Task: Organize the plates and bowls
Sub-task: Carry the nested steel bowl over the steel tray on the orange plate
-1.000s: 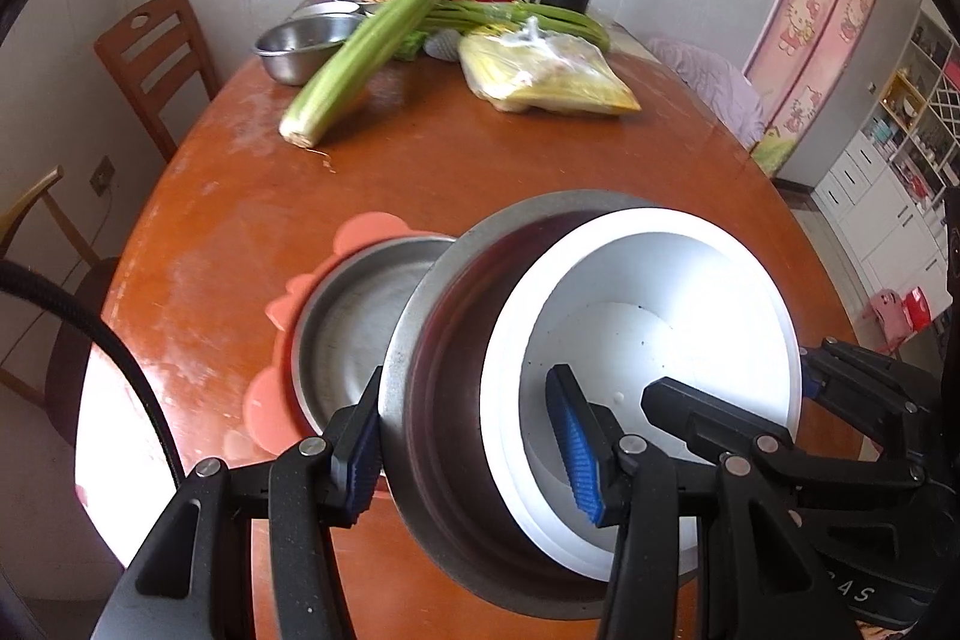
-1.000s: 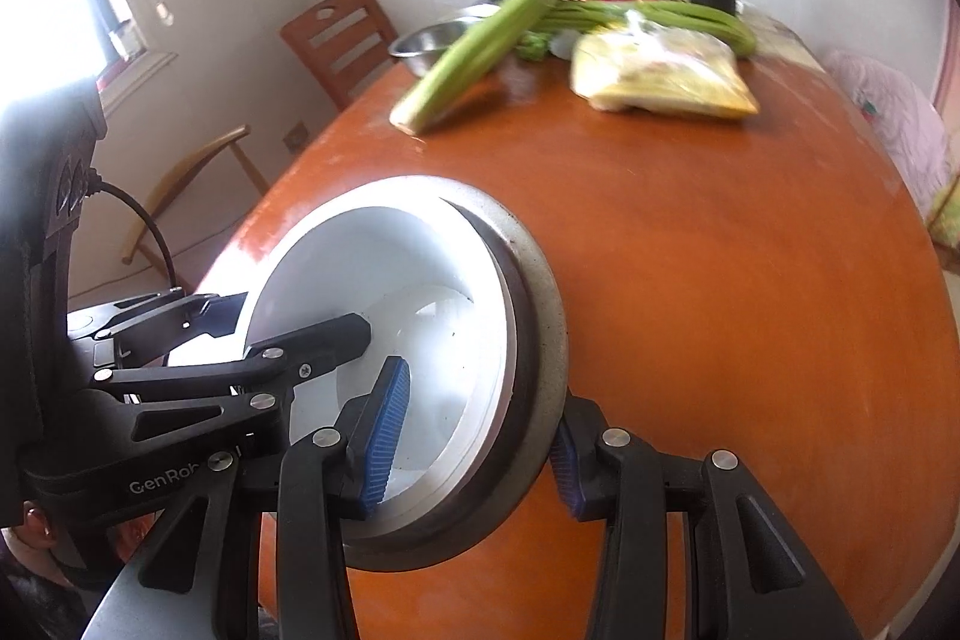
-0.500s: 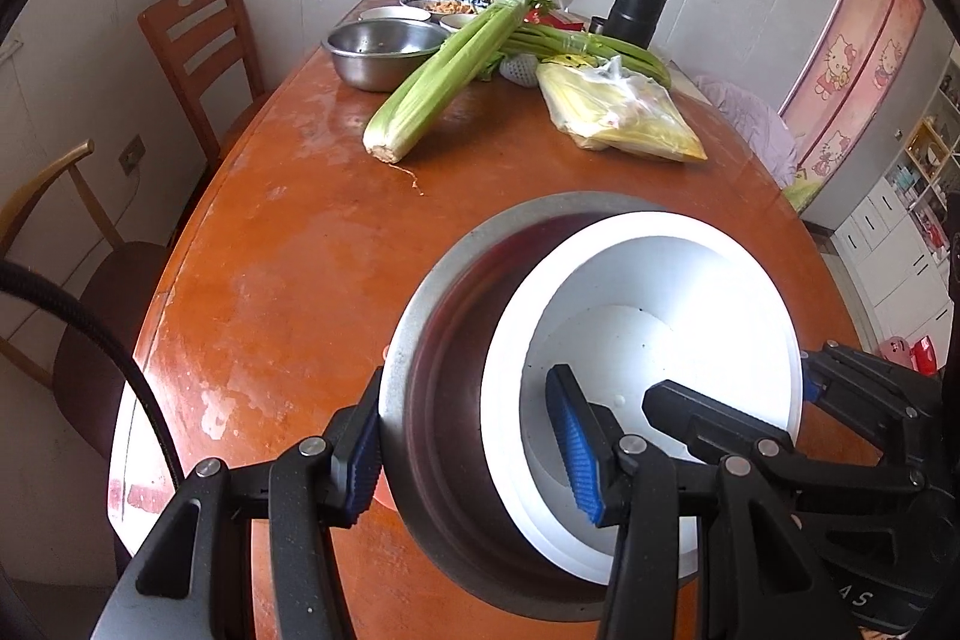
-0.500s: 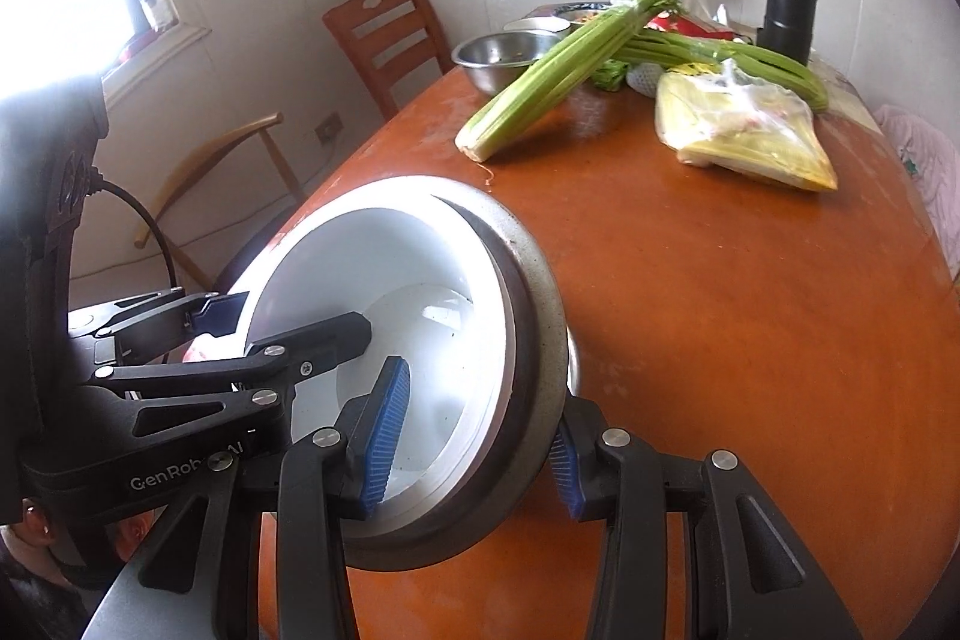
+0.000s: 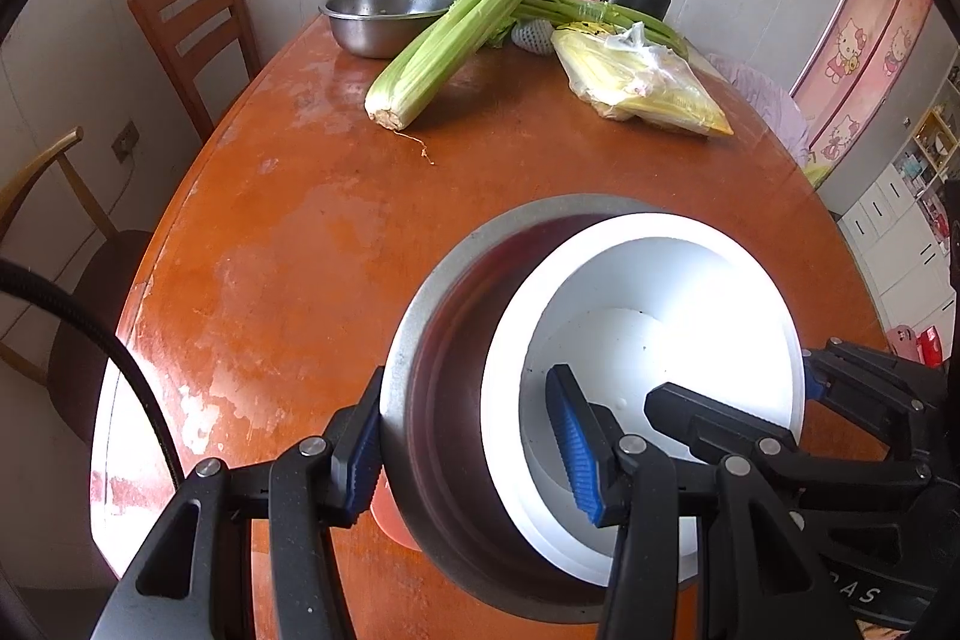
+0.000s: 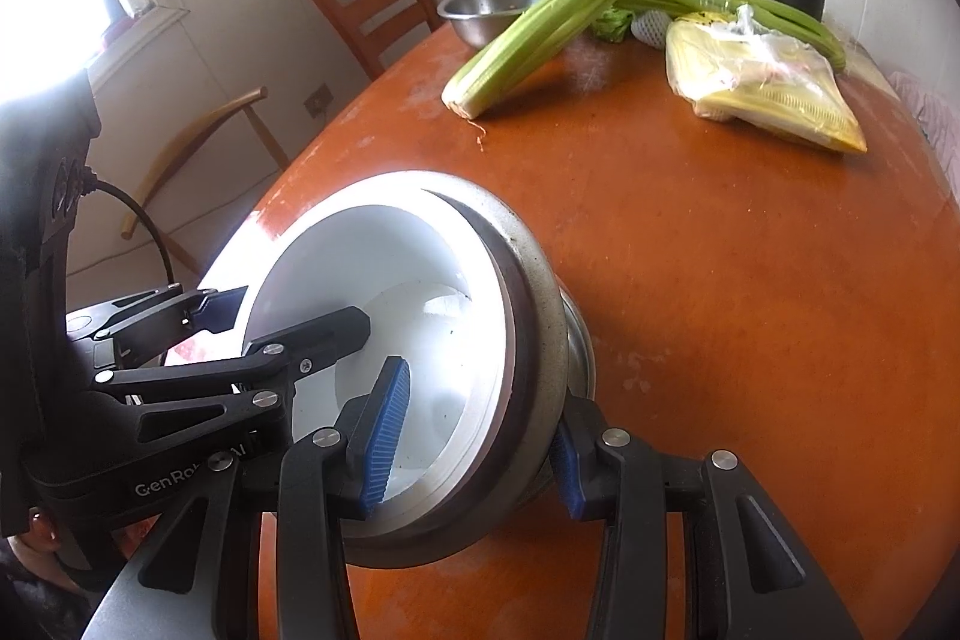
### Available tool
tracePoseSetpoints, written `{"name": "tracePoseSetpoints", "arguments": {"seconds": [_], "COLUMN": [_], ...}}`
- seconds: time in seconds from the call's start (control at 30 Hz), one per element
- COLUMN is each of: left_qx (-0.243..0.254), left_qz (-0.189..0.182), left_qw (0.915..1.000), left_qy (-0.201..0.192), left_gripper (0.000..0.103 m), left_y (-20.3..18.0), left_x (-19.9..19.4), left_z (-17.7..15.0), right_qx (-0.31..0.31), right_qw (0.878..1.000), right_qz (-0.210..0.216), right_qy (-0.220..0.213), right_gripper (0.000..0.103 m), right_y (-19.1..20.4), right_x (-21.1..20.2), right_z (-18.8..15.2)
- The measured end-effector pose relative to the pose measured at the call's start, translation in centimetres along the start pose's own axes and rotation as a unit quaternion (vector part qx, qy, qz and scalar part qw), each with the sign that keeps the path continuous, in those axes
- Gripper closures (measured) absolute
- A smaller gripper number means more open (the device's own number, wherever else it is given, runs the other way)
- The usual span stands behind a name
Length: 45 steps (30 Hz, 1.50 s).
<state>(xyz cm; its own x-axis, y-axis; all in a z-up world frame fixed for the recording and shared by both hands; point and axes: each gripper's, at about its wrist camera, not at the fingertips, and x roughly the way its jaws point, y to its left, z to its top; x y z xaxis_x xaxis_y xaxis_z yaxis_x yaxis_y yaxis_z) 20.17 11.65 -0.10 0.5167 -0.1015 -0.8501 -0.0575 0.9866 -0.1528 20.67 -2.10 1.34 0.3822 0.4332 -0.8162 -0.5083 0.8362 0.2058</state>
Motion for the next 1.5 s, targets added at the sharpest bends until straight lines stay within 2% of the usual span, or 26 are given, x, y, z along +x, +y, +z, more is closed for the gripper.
{"name": "tracePoseSetpoints", "arguments": {"seconds": [1.0, 1.5], "left_qx": [0.003, -0.007], "left_qz": [-0.005, -0.001], "left_qw": [1.0, 0.9998], "left_qy": [0.003, -0.017], "left_gripper": [0.052, 0.044], "left_y": [0.5, 1.2], "left_x": [1.5, 0.9], "left_z": [-0.3, -0.1], "right_qx": [-0.012, -0.013], "right_qw": [0.999, 0.999], "right_qz": [-0.036, -0.049], "right_qy": [0.001, -0.008], "right_gripper": [0.058, 0.058], "right_y": [-0.1, 0.1], "right_x": [1.2, 1.3], "right_z": [-0.5, -0.4]}}
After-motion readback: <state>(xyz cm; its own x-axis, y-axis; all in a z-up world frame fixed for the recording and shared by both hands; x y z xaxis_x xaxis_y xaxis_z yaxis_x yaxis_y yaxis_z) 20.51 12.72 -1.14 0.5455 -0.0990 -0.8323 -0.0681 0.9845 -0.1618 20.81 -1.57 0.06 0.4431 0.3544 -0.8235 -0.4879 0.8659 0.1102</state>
